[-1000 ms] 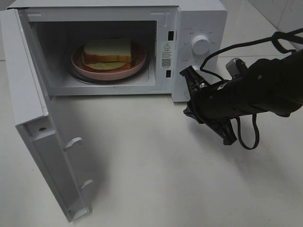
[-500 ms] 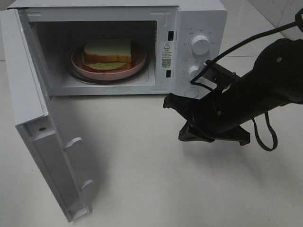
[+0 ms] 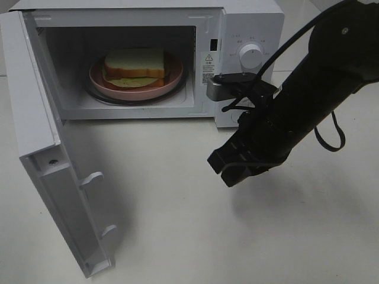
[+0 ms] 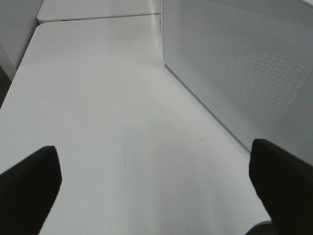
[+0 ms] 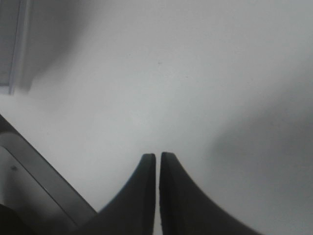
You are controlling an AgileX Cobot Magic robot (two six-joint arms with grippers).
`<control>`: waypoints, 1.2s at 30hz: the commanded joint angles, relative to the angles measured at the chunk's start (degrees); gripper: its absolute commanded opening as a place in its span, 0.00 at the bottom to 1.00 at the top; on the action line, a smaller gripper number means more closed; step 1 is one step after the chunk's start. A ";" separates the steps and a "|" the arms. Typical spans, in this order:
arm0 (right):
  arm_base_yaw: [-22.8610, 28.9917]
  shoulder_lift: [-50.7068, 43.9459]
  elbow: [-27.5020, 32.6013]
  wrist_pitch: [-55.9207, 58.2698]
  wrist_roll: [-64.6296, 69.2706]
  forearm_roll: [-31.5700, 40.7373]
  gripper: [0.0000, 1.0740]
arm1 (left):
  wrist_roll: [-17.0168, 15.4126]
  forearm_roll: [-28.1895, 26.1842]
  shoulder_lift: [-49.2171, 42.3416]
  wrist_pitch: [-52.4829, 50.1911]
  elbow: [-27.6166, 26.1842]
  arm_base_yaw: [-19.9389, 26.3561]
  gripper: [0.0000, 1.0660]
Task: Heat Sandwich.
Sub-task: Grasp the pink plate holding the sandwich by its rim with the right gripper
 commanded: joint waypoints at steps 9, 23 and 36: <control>-0.40 -0.46 -4.24 5.04 -30.83 -8.71 0.09 | -0.17 0.17 -1.26 -0.63 0.29 0.11 0.96; -0.40 -0.46 -4.76 0.86 -54.95 -9.85 0.17 | -0.17 0.17 -1.26 -0.63 0.29 0.11 0.96; -0.34 -0.46 -4.76 -0.69 -50.94 -16.27 0.70 | -0.17 0.17 -1.26 -0.63 0.29 0.11 0.96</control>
